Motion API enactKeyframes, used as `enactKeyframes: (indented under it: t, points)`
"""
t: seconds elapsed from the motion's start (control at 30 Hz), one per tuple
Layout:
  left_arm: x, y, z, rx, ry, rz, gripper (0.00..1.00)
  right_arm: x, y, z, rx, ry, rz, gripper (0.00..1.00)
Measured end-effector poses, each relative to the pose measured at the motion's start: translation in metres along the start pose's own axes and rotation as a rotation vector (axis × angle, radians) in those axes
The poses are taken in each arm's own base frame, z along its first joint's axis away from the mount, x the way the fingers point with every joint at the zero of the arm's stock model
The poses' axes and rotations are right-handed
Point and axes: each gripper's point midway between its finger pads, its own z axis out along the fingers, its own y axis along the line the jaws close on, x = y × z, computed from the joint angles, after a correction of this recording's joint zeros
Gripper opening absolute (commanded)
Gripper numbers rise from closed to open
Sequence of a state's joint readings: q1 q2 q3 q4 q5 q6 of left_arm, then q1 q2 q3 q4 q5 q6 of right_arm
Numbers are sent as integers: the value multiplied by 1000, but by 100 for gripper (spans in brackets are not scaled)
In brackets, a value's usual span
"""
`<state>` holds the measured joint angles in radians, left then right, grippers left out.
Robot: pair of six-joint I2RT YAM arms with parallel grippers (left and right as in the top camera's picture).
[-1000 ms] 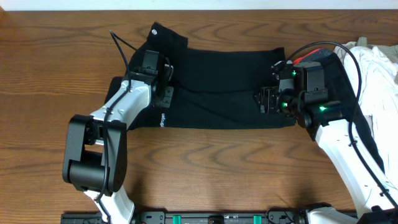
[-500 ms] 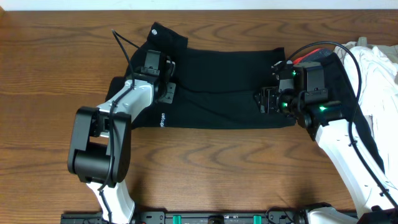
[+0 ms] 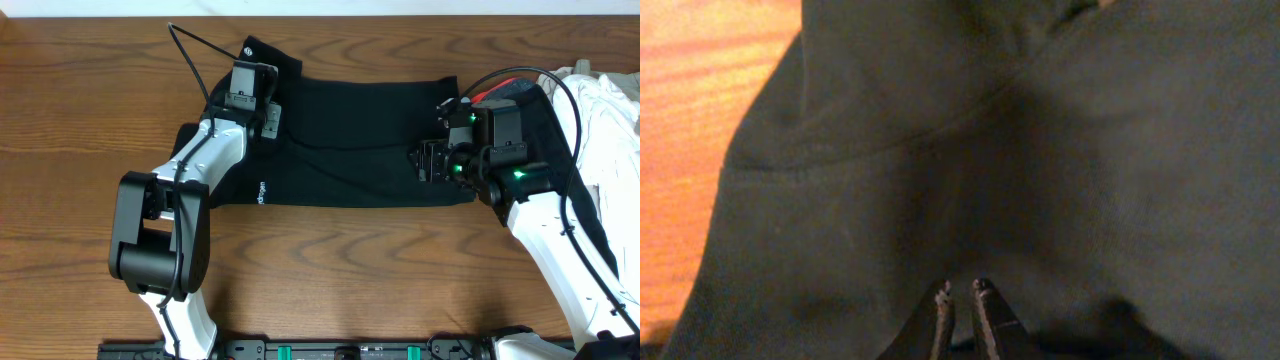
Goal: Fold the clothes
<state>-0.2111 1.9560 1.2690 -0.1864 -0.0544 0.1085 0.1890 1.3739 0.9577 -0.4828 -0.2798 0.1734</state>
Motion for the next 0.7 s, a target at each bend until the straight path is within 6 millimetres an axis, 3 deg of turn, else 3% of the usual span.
enactKeyframes:
  t: [0.17, 0.3, 0.47, 0.7]
  points:
    - [46, -1, -5, -1, 190, -16, 11, 1, 0, 0, 0, 2, 1, 59]
    - [87, 1, -28, -9, 371, -58, 11, 1, 0, 0, 1, 3, 1, 60]
    - [115, 10, -59, -48, 508, -180, 11, 1, 0, 0, 1, 3, 1, 61]
    - [156, 31, -64, -101, 622, -310, 16, 1, -1, 0, 6, 3, 1, 60]
